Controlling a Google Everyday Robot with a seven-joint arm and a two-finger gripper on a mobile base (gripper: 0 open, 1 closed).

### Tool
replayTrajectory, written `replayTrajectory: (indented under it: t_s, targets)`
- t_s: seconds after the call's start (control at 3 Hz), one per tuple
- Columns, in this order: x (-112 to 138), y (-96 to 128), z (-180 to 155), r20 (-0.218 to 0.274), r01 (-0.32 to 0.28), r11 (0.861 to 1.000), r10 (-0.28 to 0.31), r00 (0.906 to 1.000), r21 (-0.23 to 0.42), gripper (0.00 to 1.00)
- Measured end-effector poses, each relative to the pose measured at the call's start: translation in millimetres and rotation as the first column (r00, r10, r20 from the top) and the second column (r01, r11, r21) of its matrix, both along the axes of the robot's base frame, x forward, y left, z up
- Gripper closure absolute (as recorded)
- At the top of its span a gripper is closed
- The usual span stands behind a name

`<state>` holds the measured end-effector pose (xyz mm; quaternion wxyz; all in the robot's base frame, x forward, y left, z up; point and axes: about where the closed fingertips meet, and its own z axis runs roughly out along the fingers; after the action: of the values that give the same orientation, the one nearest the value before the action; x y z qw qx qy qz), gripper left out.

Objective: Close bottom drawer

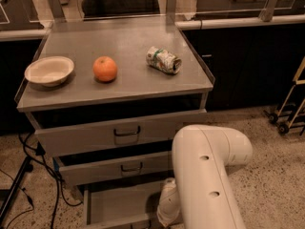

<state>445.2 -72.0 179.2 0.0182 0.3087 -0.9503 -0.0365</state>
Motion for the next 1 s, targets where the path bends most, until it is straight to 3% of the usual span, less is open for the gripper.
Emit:
replayTrajectory:
  t_s: [0.33,1.0]
  targets:
    - [16.1,1.9,-2.5,0.035,0.031,0.999,-0.03,0.9989,-0.029,1.0]
    - [16.9,3.4,-4.1,0.027,0.046,0.999,-0.046,0.9986,-0.017,1.0]
